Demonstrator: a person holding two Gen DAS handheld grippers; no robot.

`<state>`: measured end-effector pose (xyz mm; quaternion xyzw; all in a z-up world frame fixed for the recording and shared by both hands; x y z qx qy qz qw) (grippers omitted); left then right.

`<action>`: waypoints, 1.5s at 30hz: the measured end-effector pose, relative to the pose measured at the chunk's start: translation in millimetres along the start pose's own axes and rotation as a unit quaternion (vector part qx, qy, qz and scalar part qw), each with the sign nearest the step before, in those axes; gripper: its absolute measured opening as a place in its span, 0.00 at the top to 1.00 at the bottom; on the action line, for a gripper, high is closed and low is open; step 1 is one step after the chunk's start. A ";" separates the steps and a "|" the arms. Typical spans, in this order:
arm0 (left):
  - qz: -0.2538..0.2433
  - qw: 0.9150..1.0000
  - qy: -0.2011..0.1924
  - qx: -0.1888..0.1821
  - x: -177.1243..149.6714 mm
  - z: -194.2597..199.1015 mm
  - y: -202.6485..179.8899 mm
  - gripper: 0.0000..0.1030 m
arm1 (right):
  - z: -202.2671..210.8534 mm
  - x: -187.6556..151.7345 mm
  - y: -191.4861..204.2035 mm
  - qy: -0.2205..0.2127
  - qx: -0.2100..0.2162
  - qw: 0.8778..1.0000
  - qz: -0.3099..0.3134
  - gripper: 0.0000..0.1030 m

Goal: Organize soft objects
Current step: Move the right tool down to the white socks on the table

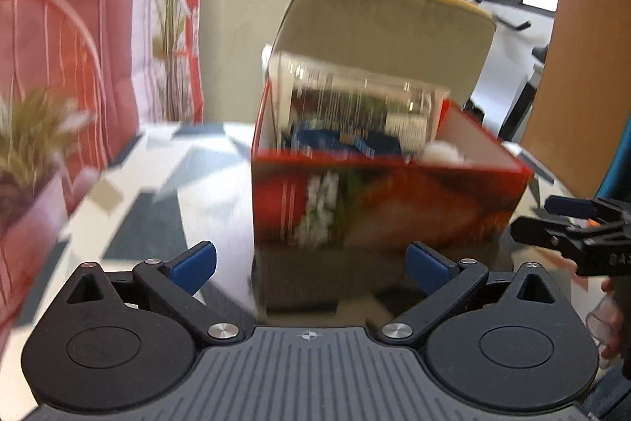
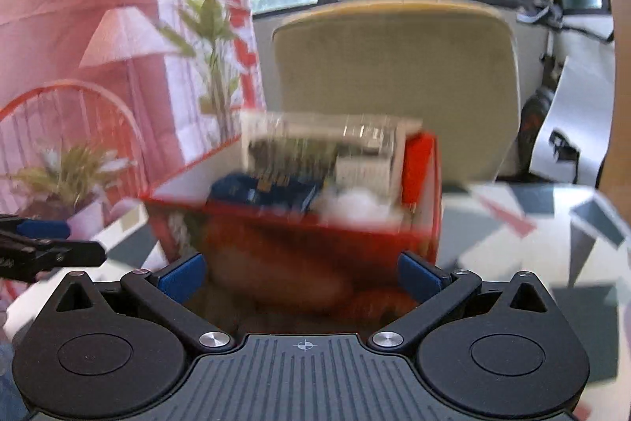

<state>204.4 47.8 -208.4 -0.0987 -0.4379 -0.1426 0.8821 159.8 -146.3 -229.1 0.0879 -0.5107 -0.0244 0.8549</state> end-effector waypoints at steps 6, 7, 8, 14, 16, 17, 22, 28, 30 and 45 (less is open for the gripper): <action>0.009 0.999 0.037 0.007 -33.9 -10.9 0.3 0.00 | 4.6 -46.0 -2.3 0.039 -0.018 0.999 -0.020 0.00; 0.006 0.999 0.041 0.008 -38.8 -12.6 -0.7 0.00 | 4.8 -51.6 -3.4 0.045 -0.024 0.999 -0.019 0.00; 0.004 0.999 0.046 0.010 -42.7 -14.8 -1.3 0.00 | 4.7 -56.5 -4.2 0.050 -0.029 0.998 -0.016 0.00; 0.013 0.997 0.074 0.026 -57.8 -29.0 -0.2 0.00 | -0.8 -80.8 -11.0 0.079 -0.057 0.995 -0.013 0.00; 0.012 0.996 0.085 0.026 -62.7 -33.1 0.2 0.00 | -4.2 -87.9 -14.3 0.090 -0.059 0.994 -0.017 0.00; 0.011 0.996 0.090 0.027 -65.0 -35.0 -0.3 0.00 | -6.3 -90.4 -15.7 0.096 -0.060 0.993 -0.016 0.00; 0.017 0.994 0.104 0.030 -70.7 -41.2 3.0 0.00 | -15.0 -96.1 -18.3 0.106 -0.063 0.992 -0.015 0.00; 0.030 0.994 0.105 0.024 -75.2 -45.0 6.4 0.00 | -19.4 -101.0 -23.3 0.110 -0.058 0.992 -0.027 0.00; 0.026 0.994 0.103 0.025 -76.3 -44.7 5.4 0.00 | -20.2 -100.9 -22.6 0.109 -0.059 0.992 -0.026 0.00; 0.017 0.995 0.093 0.026 -78.9 -43.0 3.7 0.00 | -24.5 -99.8 -20.9 0.115 -0.064 0.991 -0.020 0.00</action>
Point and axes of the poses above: each gripper's, at about its wrist camera, not at the fingertips, and z roughly against the way its jaws point, y to its left, x to its top, the point moved 2 cm from there along -z, roughly the way its jaws point, and after that the axes turned 2 degrees about x, right-handed, at the moved point
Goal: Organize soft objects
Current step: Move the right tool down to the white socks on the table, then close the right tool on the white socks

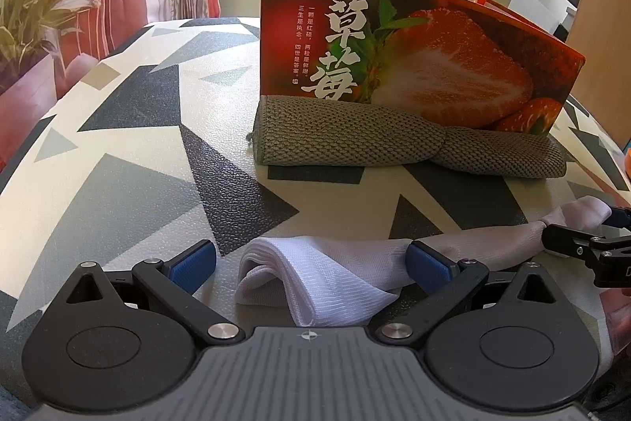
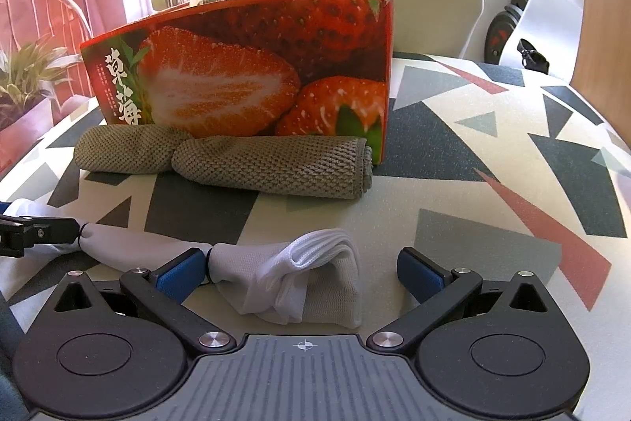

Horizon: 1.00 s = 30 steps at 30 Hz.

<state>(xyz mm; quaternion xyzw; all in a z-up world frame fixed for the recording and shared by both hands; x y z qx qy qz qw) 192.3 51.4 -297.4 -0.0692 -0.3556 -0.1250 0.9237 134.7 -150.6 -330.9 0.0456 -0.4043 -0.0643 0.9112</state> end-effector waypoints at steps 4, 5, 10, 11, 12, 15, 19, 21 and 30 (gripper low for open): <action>0.001 1.000 -0.001 0.000 -1.4 0.4 -0.5 0.00 | 0.0 -0.3 -0.6 0.001 0.003 1.000 0.000 0.00; 0.001 1.000 -0.001 0.000 -1.3 0.0 0.0 0.00 | 0.1 -0.3 -0.9 0.002 0.004 1.000 0.000 0.00; -0.001 1.000 0.000 -0.001 -0.8 0.1 0.3 0.00 | 2.1 -0.2 -0.4 0.007 0.005 1.000 0.000 0.00; -0.002 1.000 0.001 -0.001 -0.4 0.0 0.2 0.00 | 2.7 0.0 -0.4 0.008 0.006 1.000 -0.003 0.00; -0.002 1.000 0.001 -0.001 -0.2 0.0 0.3 0.00 | 3.4 0.2 -0.8 0.009 0.008 1.000 -0.006 0.01; -0.002 1.000 0.001 -0.001 0.0 -0.2 0.4 0.00 | 5.2 0.3 -0.7 0.013 0.012 1.000 -0.011 0.01; -0.002 1.000 0.001 -0.001 -0.3 -0.2 0.2 0.00 | 8.6 1.2 0.5 0.015 0.018 1.000 -0.009 0.12; -0.002 1.000 0.001 -0.001 -0.5 -0.2 0.0 0.00 | 11.6 2.3 0.6 0.010 0.028 0.999 -0.014 0.17; -0.002 1.000 0.001 -0.001 -0.5 -0.1 -0.4 0.00 | 22.9 7.4 -5.8 0.006 0.023 0.999 -0.030 0.42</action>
Point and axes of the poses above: each gripper's, at about its wrist camera, not at the fingertips, and z roughly against the way its jaws point, y to its left, x to its top, the point moved 2 cm from there along -z, roughly the way its jaws point, and after that the axes turned 2 degrees about x, right-handed, at the moved point
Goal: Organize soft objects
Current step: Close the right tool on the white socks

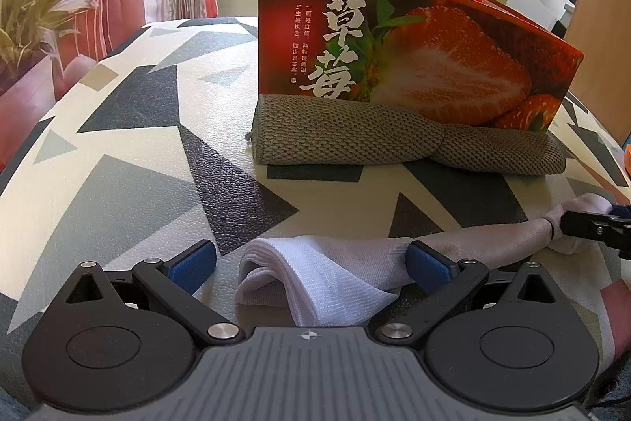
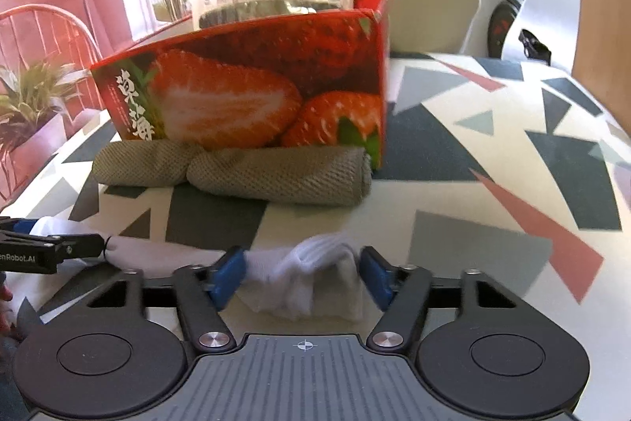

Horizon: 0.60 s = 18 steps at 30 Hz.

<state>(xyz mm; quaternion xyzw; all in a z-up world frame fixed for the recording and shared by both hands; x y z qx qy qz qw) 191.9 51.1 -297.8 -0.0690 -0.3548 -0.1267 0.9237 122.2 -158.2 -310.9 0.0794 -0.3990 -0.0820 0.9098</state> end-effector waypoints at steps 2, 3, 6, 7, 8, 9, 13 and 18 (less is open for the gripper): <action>0.000 1.000 0.000 0.000 0.1 0.0 -0.1 0.00 | 2.5 -1.0 -3.5 0.006 0.005 1.000 -0.017 0.43; 0.000 1.000 0.000 0.000 0.1 0.0 -0.1 0.00 | 3.4 -1.2 -4.5 0.007 0.005 1.000 -0.021 0.44; 0.000 1.000 0.000 0.000 0.0 -0.1 0.1 0.00 | 4.0 -2.1 -5.9 0.009 0.008 1.000 -0.028 0.49; 0.000 1.000 0.000 0.000 0.0 -0.1 0.0 0.00 | 3.4 -2.5 -6.0 0.011 0.009 0.999 -0.028 0.51; 0.000 1.000 0.000 0.000 0.0 -0.1 -0.1 0.00 | 2.8 -2.9 -5.2 0.012 0.007 1.000 -0.027 0.52; 0.000 1.000 0.000 0.000 0.0 -0.1 -0.1 0.00 | 2.6 -2.9 -4.4 0.012 0.006 1.000 -0.023 0.58; -0.001 1.000 0.000 0.000 0.3 -0.5 -0.1 0.00 | 2.4 -2.3 -5.0 0.009 -0.008 1.000 -0.019 0.81; -0.001 1.000 0.005 -0.003 1.6 -1.9 0.7 0.00 | 2.2 -3.2 -9.3 0.006 -0.008 1.000 -0.022 0.82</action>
Point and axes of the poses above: each gripper's, at about its wrist camera, not at the fingertips, and z roughly against the way its jaws point, y to its left, x to its top, the point moved 2 cm from there along -z, roughly the way its jaws point, and after that the axes turned 2 degrees about x, right-handed, at the moved point
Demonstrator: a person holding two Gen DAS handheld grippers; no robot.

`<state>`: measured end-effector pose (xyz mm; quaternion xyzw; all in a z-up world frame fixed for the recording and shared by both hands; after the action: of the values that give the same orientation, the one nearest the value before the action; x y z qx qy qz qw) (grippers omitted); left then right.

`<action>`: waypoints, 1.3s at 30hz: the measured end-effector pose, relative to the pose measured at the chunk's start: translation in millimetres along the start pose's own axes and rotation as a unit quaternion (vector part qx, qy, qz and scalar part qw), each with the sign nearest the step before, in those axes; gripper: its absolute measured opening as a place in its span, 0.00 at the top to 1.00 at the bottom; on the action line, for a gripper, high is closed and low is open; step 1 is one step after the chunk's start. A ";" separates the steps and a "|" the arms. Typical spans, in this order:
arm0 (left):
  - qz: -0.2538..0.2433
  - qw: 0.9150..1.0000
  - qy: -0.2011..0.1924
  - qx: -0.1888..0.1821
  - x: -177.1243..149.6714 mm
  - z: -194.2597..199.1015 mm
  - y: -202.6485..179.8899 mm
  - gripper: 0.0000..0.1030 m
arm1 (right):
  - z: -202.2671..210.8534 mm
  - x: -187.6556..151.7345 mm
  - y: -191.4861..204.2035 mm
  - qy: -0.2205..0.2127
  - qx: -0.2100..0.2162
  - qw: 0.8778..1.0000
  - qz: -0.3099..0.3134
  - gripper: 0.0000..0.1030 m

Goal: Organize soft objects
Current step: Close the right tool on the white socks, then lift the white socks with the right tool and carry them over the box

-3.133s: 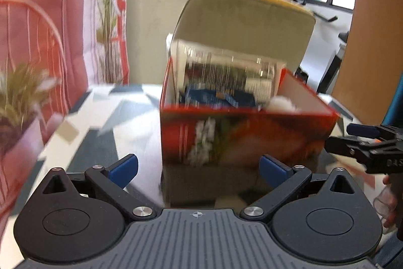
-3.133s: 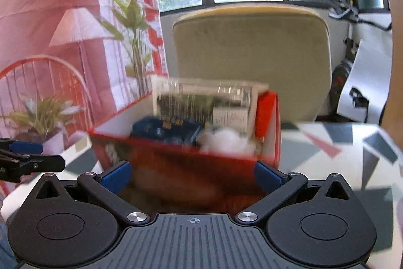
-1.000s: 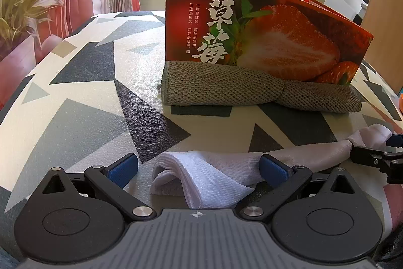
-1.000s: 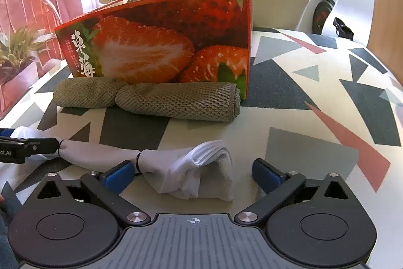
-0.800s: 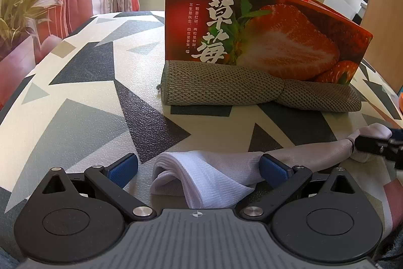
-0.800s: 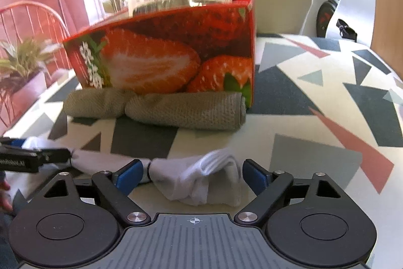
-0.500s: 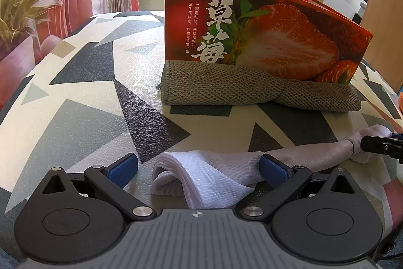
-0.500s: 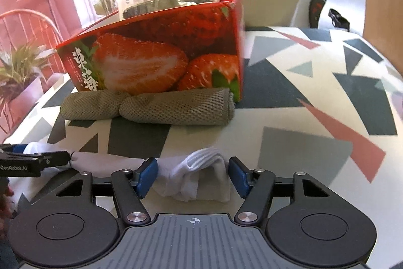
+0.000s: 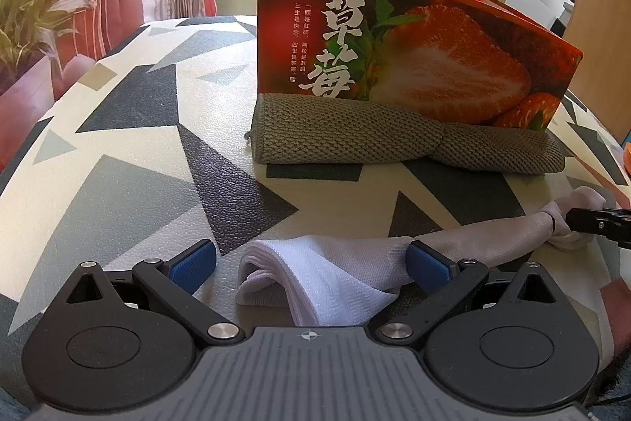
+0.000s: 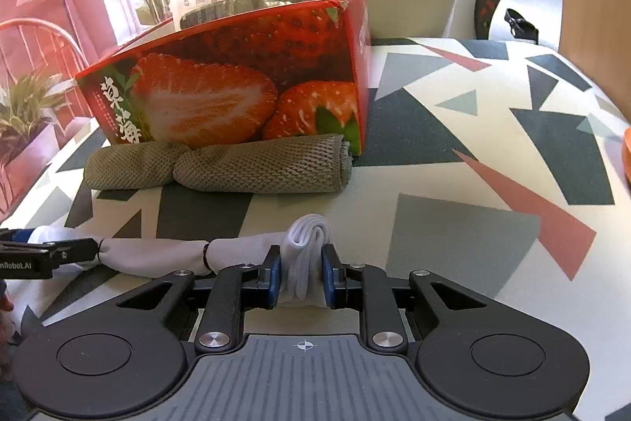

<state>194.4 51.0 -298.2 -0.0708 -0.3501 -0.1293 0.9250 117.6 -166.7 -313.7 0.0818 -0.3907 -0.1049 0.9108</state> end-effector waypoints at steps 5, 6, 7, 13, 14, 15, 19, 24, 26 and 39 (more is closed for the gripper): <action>0.024 1.000 0.003 -0.017 1.3 5.2 7.9 0.09 | -1.1 0.1 0.5 -0.002 0.001 1.000 0.002 0.82; 0.029 0.999 0.003 -0.020 1.2 6.6 9.4 0.13 | -0.8 -0.2 0.8 -0.002 0.001 1.000 0.002 0.82; 0.034 0.999 0.003 -0.025 1.2 8.1 11.1 0.16 | -0.9 -0.3 0.8 -0.002 0.001 1.000 0.001 0.82; 0.062 0.997 0.005 -0.044 1.1 15.1 16.6 0.26 | -0.9 -0.5 -0.8 -0.003 0.005 1.000 -0.002 0.81; 0.070 0.997 0.004 -0.046 1.3 16.1 18.5 0.29 | -1.0 -0.5 -0.8 -0.003 0.005 1.000 -0.003 0.81; 0.077 0.996 0.004 -0.045 1.4 17.1 20.7 0.34 | -1.0 -0.7 -1.0 -0.004 0.006 1.000 -0.004 0.81; 0.085 0.996 0.001 -0.036 1.1 20.4 26.8 0.54 | -1.2 -0.8 -2.7 -0.004 0.009 1.000 -0.007 0.81; 0.074 0.997 -0.009 -0.033 0.8 21.5 28.1 0.80 | -1.1 -1.0 -2.6 -0.005 0.009 1.000 -0.009 0.81; 0.061 0.997 -0.021 -0.034 1.9 25.1 25.9 0.84 | -1.2 -0.9 -2.9 -0.004 0.010 1.000 -0.010 0.81; 0.052 0.993 -0.104 -0.019 22.4 59.9 31.7 0.87 | 18.0 15.5 3.8 -0.042 0.053 0.998 -0.002 0.87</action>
<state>182.0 90.3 -239.9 -0.1197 -0.4375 -0.0797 0.8876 115.3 -168.3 -289.8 0.1262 -0.4333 -0.0889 0.8879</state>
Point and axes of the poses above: each gripper's, at about its wrist camera, not at the fingertips, and z roughly against the way its jaws point, y to its left, x to its top, the point moved 2 cm from there along -z, roughly the way its jaws point, and after that the axes turned 2 degrees about x, right-handed, at the moved point
